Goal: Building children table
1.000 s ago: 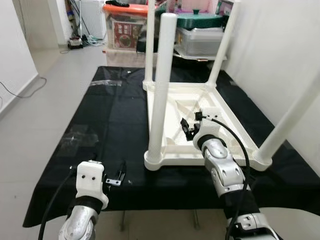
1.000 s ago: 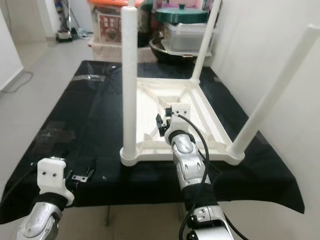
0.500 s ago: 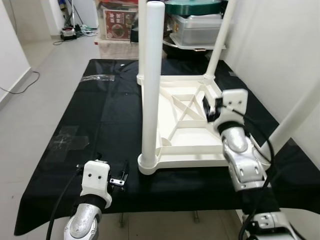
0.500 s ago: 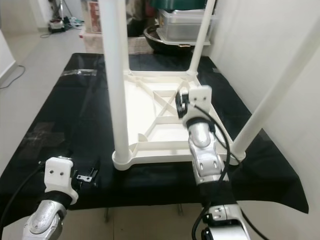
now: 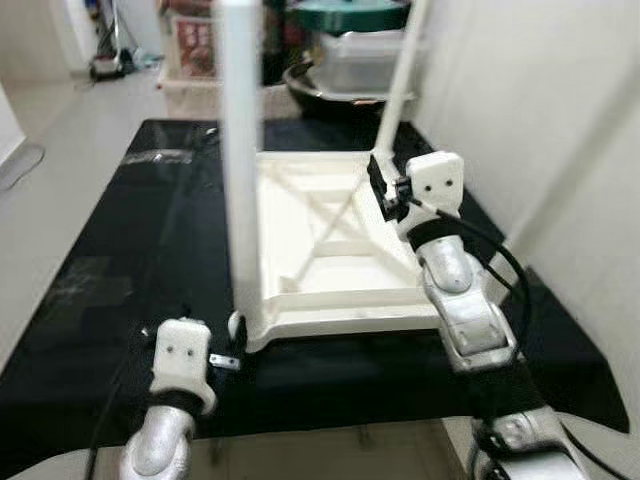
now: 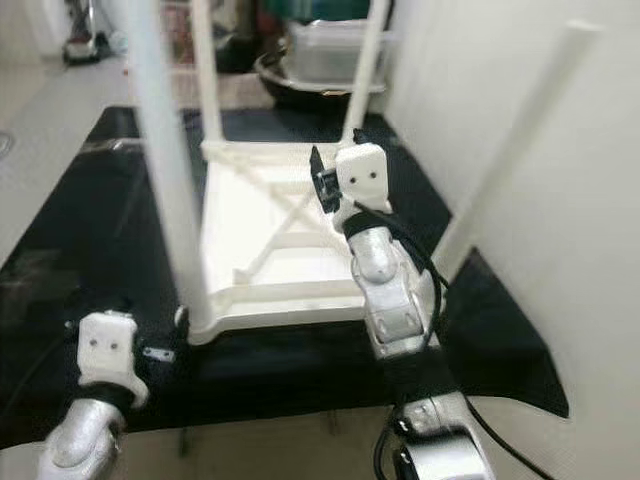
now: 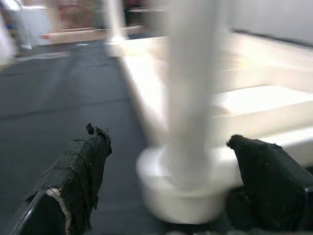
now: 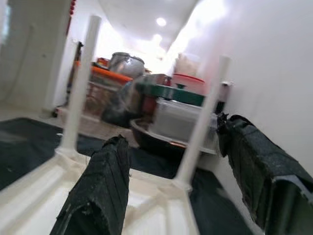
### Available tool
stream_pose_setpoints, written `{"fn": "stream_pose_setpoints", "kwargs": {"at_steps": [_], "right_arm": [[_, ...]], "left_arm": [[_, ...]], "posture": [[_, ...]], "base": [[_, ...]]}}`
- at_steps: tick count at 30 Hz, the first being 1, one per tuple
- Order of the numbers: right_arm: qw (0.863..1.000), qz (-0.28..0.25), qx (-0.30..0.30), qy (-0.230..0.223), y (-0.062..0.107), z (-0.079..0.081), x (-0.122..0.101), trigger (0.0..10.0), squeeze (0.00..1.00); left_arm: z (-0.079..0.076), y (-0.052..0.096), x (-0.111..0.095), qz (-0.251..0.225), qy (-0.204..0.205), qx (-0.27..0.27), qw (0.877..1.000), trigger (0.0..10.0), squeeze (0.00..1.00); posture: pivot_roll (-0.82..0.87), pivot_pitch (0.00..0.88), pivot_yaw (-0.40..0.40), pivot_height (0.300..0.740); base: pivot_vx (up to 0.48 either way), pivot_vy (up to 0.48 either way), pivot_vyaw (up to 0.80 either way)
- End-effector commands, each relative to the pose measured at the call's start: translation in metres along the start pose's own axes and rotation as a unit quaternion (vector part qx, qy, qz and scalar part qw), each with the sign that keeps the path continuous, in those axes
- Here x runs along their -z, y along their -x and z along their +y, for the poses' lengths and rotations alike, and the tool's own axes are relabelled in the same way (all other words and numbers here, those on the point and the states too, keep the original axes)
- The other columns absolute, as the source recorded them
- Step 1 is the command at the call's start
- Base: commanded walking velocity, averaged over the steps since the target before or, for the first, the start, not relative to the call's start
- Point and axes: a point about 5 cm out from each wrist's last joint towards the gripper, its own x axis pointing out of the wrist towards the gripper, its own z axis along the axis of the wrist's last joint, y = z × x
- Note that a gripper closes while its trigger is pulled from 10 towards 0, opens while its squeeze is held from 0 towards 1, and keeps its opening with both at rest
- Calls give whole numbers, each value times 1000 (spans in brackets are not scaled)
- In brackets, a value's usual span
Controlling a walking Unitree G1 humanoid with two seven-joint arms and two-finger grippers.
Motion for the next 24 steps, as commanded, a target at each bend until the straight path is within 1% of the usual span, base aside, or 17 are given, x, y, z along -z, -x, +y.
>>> {"fn": "stream_pose_setpoints", "kwargs": {"at_steps": [1, 4, 5, 6, 8, 10, 11, 12, 13, 14, 15, 16, 17, 19, 20, 21, 24], "right_arm": [[999, -33, -1, 2, 0, 0, -9, 10000, 0], [999, -42, 1, 7, 0, 0, -12, 10000, 0], [997, -75, 19, 28, 0, -6, -20, 10000, 0], [997, -75, 19, 28, 0, -6, -20, 10000, 0], [983, -152, 74, 72, 3, -22, -42, 10000, 0], [969, -196, 116, 92, 7, -32, -55, 10000, 0], [963, -211, 134, 99, 9, -37, -59, 10000, 0], [963, -211, 134, 99, 9, -37, -59, 10000, 0], [951, -228, 177, 111, 10, -51, -66, 10000, 0], [948, -227, 192, 116, 9, -57, -67, 10000, 0], [948, -227, 192, 116, 9, -57, -67, 10000, 0], [943, -223, 213, 122, 7, -68, -66, 10000, 0], [940, -223, 223, 127, 6, -73, -66, 10000, 0], [938, -224, 230, 130, 4, -77, -67, 10000, 0], [938, -224, 230, 130, 4, -77, -67, 10000, 0], [945, -203, 231, 110, -4, -84, -63, 10000, 0], [949, -193, 230, 99, -8, -86, -61, 10000, 0]], "left_arm": [[1, 1, 1, -1, 1, -3, 1000, 10000, 0], [2, 0, 1, -1, 1, -3, 1000, 10000, 0], [1, 0, 1, 0, 1, -1, 1000, 10000, 0], [1, 0, 1, 0, 1, -1, 1000, 10000, 0], [0, -2, 2, 0, 0, 3, 1000, 10000, 0], [0, -3, 3, 1, 0, 5, 1000, 10000, 0], [0, -3, 3, 1, -1, 6, 1000, 10000, 0], [0, -3, 3, 1, -1, 6, 1000, 10000, 0], [0, -4, 3, 0, -1, 6, 1000, 10000, 0], [0, -4, 3, 0, -1, 6, 1000, 10000, 0], [0, -4, 3, 0, -1, 6, 1000, 10000, 0], [0, -4, 3, 0, -1, 6, 1000, 10000, 0], [0, -4, 3, 0, -1, 5, 1000, 10000, 0], [0, -4, 4, 0, 0, 5, 1000, 10000, 0], [0, -4, 4, 0, 0, 5, 1000, 10000, 0], [-1, -4, 5, 1, 1, 5, 1000, 10000, 0], [-1, -4, 5, 1, 1, 5, 1000, 10000, 0]], "posture": [[102, 0, -88, 740], [96, 0, -81, 740], [96, 0, -81, 740], [96, 0, -81, 740], [85, 0, -72, 740], [85, 0, -72, 740], [85, 0, -72, 740], [85, 0, -72, 740], [80, 0, -67, 740], [80, 0, -67, 740], [80, 0, -67, 740], [79, 0, -69, 740], [77, 0, -69, 740], [77, 0, -69, 740], [77, 0, -69, 740], [78, 0, -74, 740], [78, 0, -74, 740]], "base": [[0, 0, 0], [0, 0, 0], [0, 0, 0], [0, 0, 0], [0, 0, 0], [0, 0, 0], [0, 0, 0], [0, 0, 0], [0, 0, 0], [0, 0, 0], [0, 0, 0], [0, 0, 0], [0, 0, 0], [0, 0, 0], [0, 0, 0], [0, 0, 0], [0, 0, 0]]}}
